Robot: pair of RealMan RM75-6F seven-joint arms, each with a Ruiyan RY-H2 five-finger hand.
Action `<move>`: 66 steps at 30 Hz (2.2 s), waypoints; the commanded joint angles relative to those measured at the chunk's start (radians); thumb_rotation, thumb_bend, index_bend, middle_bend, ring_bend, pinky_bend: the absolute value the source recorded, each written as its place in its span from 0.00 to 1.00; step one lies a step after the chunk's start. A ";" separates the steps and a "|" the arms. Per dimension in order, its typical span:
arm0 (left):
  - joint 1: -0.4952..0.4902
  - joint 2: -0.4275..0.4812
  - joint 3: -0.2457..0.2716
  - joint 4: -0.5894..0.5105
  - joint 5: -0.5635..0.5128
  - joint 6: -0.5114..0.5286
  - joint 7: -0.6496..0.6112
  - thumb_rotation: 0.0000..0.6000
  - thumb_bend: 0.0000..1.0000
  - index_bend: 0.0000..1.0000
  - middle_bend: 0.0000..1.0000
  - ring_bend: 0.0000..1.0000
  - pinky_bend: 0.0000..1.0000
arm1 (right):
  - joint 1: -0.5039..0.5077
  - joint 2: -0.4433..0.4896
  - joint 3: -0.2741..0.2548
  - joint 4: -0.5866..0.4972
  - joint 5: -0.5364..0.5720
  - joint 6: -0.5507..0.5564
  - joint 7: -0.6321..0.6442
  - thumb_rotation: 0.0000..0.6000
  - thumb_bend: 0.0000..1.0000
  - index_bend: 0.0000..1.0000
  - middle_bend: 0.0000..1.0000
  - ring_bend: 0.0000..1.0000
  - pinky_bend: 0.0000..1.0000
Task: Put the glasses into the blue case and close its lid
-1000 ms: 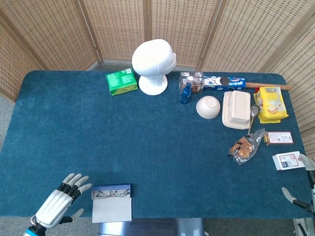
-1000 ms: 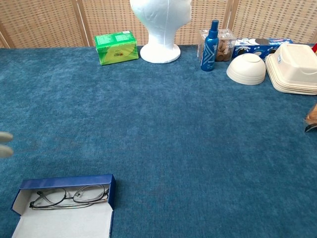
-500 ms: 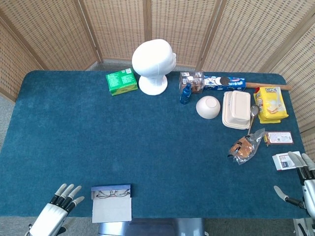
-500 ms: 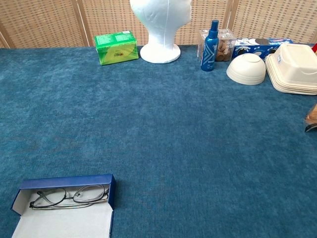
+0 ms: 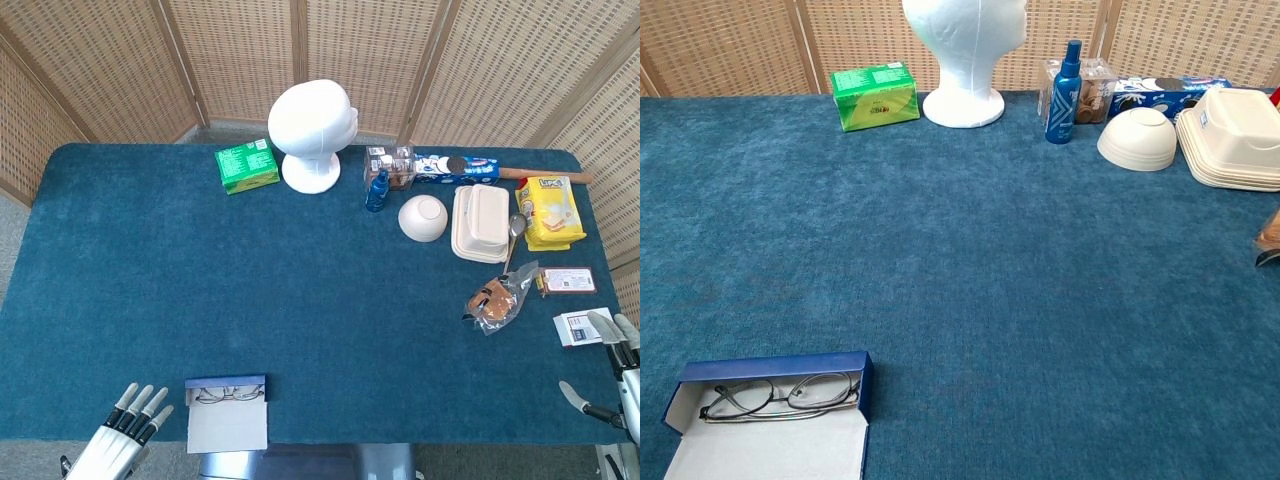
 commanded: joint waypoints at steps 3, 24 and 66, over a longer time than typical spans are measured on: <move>0.028 -0.089 -0.001 0.154 0.045 0.066 -0.033 1.00 0.23 0.16 0.03 0.00 0.00 | 0.001 0.003 -0.006 0.013 -0.008 0.008 0.015 0.87 0.22 0.00 0.13 0.00 0.16; -0.017 -0.191 0.019 0.329 0.139 0.088 0.041 1.00 0.22 0.11 0.02 0.00 0.00 | -0.022 0.011 -0.025 0.102 -0.020 0.085 0.158 0.87 0.22 0.00 0.13 0.00 0.16; -0.142 -0.209 0.043 0.313 0.204 -0.001 0.174 1.00 0.23 0.12 0.03 0.00 0.00 | -0.062 0.008 -0.027 0.193 0.011 0.151 0.284 0.85 0.22 0.00 0.12 0.00 0.17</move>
